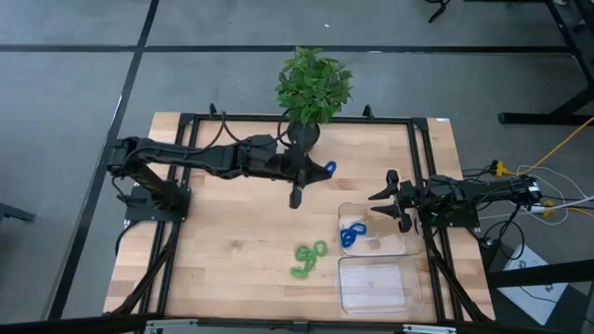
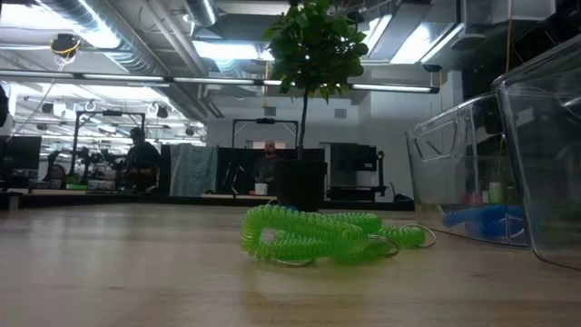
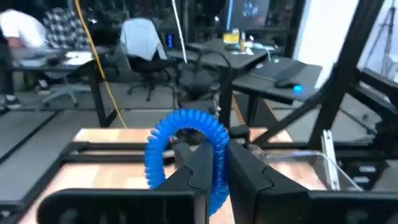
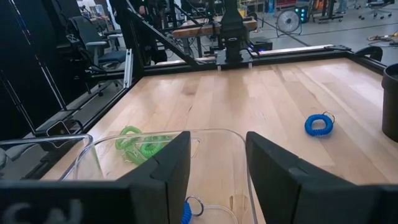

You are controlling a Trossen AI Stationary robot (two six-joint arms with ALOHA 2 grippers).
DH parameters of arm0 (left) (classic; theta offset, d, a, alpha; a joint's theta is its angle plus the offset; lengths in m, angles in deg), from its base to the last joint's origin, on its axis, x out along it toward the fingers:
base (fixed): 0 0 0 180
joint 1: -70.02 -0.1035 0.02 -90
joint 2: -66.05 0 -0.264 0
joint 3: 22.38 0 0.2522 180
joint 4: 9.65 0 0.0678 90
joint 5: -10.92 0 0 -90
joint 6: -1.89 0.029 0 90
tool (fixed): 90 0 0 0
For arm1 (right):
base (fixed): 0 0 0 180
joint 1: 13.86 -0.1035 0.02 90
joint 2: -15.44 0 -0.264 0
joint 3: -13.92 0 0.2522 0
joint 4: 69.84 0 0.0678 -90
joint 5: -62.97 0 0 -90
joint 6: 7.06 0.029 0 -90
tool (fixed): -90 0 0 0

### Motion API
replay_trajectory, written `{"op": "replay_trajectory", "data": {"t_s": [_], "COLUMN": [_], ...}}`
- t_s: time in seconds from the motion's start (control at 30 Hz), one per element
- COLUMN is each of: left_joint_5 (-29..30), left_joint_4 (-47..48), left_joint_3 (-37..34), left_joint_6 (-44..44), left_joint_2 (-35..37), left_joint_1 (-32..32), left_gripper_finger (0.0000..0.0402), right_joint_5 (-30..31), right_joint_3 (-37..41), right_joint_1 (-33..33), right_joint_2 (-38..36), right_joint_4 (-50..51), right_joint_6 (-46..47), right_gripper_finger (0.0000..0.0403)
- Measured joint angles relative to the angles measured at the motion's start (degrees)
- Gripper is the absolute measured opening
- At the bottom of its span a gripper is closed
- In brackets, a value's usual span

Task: Sort spring keychains
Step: Put the blue spring keychain in the top transparent bin

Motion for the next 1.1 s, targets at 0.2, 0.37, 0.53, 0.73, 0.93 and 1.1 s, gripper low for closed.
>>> {"op": "replay_trajectory", "data": {"t_s": [0.2,0.37,0.53,0.73,0.93,1.1], "left_joint_5": [-0.3,-0.4,-0.4,-0.3,-0.7,-1.7], "left_joint_4": [-1.5,-3.3,-4.9,-7.2,-6.6,-6.0], "left_joint_3": [0.0,1.2,3.9,6.0,9.9,13.4], "left_joint_6": [0.0,0.6,2.0,2.1,2.3,2.6], "left_joint_2": [0.0,0.0,-0.3,-1.8,-5.8,-10.2], "left_joint_1": [2.0,3.3,4.3,5.3,7.4,8.9], "left_gripper_finger": [0.0026,0.0026,0.0026,0.0026,0.0026,0.0026], "right_joint_5": [0.0,0.0,0.0,0.0,0.0,0.0], "right_joint_3": [0.0,0.0,0.0,0.0,0.0,0.0], "right_joint_1": [0.0,0.0,0.0,0.0,0.0,0.0], "right_joint_2": [0.0,0.0,0.0,0.0,0.0,0.0], "right_joint_4": [0.0,0.0,0.0,0.0,0.0,0.0], "right_joint_6": [0.0,0.0,0.0,0.0,0.0,0.0], "right_gripper_finger": [0.0154,0.0154,0.0154,0.0154,0.0154,0.0154]}}
